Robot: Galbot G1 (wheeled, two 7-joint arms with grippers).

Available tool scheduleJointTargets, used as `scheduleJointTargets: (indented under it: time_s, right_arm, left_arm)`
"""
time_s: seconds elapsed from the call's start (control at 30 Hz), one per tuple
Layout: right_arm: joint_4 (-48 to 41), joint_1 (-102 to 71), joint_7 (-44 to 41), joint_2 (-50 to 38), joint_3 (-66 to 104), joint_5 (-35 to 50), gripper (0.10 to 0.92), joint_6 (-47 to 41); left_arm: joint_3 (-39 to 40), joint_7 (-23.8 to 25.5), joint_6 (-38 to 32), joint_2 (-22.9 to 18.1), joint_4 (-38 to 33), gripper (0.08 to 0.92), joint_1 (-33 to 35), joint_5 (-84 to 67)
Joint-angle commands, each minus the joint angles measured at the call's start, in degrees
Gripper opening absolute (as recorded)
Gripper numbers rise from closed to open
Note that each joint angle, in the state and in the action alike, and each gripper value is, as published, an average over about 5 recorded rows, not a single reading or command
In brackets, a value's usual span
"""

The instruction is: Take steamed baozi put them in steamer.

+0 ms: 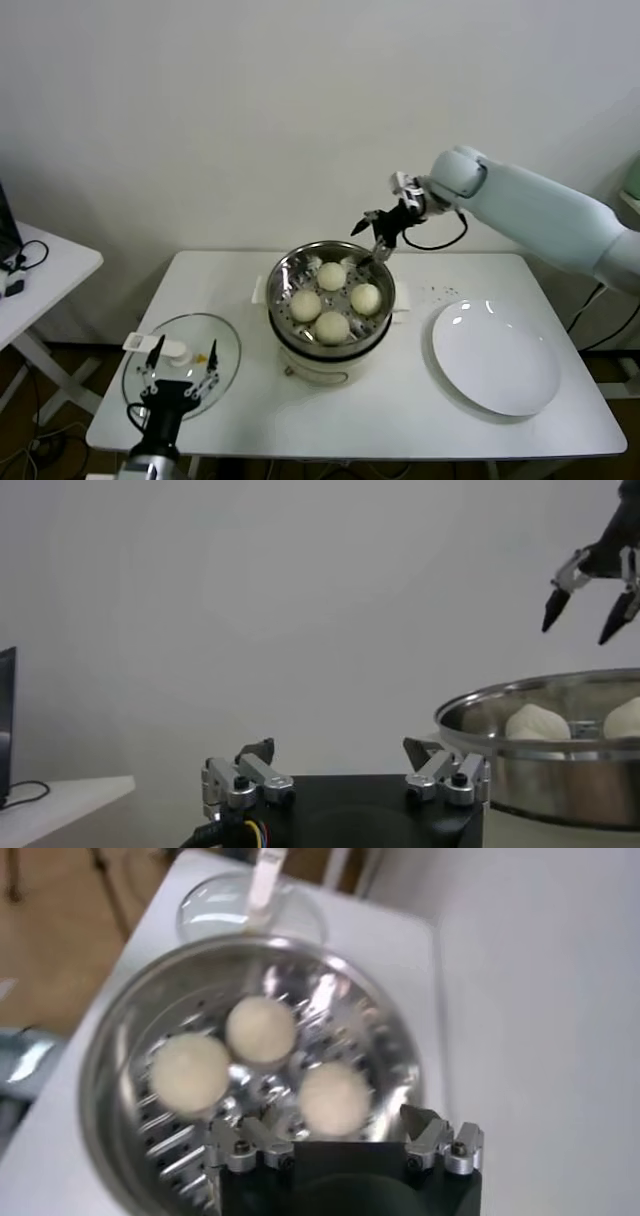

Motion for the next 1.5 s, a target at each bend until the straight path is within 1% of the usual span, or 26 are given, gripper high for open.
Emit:
scheduleJointTargets:
  time_s: [0.03,0.23,0.4,0.6,0.8,1.03,1.33,1.5]
  right_arm:
    - [14.32,-21.30,17.23,-14.53,29.15,-2.13,0.823,2.00]
    - [20.85,-41.13,22.15,-18.25,48.44,-4.11,0.823,2.30]
    - [24.31,-56.03,26.76,-17.76,62.39,-4.72,0.823,4.61]
    - [27.29,-71.17,33.21,-12.07,76.19,-8.23,0.823,9.75]
    - [31.17,-85.28,38.90,-2.52,87.78,-11.37,0.823,13.48]
    - [35.64,-94.90,42.75,5.98,94.16,-13.05,0.823,15.75]
    - [40.68,-101.81,44.61,11.12,96.01,-13.95,0.823,15.97]
    - [41.53,-104.04,45.04,13.98,96.15,-13.43,0.823,16.57]
  left_arm:
    - [0.09,-0.10,0.22,-0.22,-0.10,0.823,-1.12,-0.13]
    - [0.16,-0.16,0.68,-0.23,-0.31,0.823,-1.33,0.44]
    - [0.07,-0.14,0.74,-0.43,-0.10,0.823,-1.25,0.97]
    - [0.03,-0.10,0.93,-0.62,0.23,0.823,-1.41,1.27]
    - [0.07,-0.06,1.49,-0.72,0.88,0.823,-2.41,1.84]
    - [-0.62,0.08,1.92,-0.35,1.27,0.823,-3.07,1.41]
    - [-0.69,0.22,1.82,-0.22,1.42,0.823,-2.72,1.13]
    - [-0.74,0.22,1.99,-0.17,1.43,0.823,-2.76,1.26]
